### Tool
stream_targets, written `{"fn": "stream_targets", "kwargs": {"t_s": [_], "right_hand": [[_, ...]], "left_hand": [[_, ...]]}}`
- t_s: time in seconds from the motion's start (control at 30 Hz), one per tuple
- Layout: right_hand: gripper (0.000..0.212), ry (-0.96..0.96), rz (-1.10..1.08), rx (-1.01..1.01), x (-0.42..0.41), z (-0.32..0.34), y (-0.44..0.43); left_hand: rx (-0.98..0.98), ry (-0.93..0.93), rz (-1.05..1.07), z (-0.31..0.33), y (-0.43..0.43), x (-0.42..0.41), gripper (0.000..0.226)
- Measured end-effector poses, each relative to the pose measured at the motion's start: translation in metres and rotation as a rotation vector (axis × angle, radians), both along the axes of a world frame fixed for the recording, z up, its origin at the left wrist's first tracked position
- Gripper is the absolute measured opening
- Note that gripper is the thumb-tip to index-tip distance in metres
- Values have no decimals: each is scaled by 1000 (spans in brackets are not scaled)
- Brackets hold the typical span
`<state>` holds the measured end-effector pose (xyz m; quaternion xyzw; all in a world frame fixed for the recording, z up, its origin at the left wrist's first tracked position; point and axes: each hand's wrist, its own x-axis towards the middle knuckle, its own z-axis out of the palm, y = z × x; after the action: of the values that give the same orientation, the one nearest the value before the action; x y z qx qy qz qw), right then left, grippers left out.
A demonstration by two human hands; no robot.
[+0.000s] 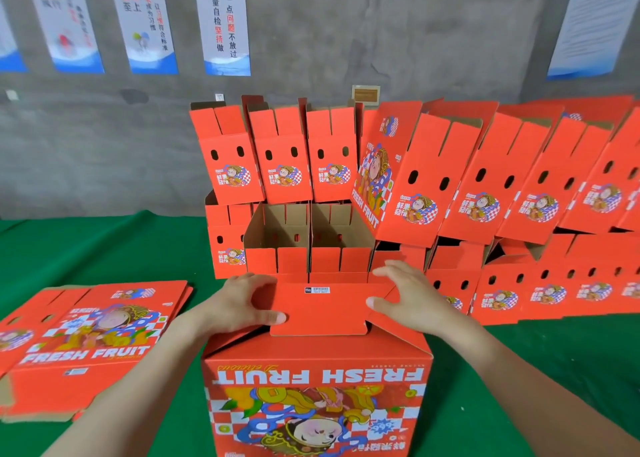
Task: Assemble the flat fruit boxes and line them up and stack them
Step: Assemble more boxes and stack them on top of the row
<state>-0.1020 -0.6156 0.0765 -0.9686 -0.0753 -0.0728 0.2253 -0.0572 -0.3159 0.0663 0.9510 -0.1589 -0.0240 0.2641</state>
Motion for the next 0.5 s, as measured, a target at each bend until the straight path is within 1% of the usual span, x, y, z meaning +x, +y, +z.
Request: {"fn": "stream_targets", "kwargs": {"t_s": [0.07,0.13,0.33,0.5], "right_hand": [[65,153,20,-28,7,3,3],[68,207,9,-53,11,2,6],[64,164,-36,-111,9,-4,14],[63,133,-75,-180,4,-10,19]], "left_hand": [[43,4,12,0,-1,1,82],[71,2,21,1,-4,1,83],[139,-55,48,0,-8,-3,74],[208,-118,67,-2,-11,-5,74]]}}
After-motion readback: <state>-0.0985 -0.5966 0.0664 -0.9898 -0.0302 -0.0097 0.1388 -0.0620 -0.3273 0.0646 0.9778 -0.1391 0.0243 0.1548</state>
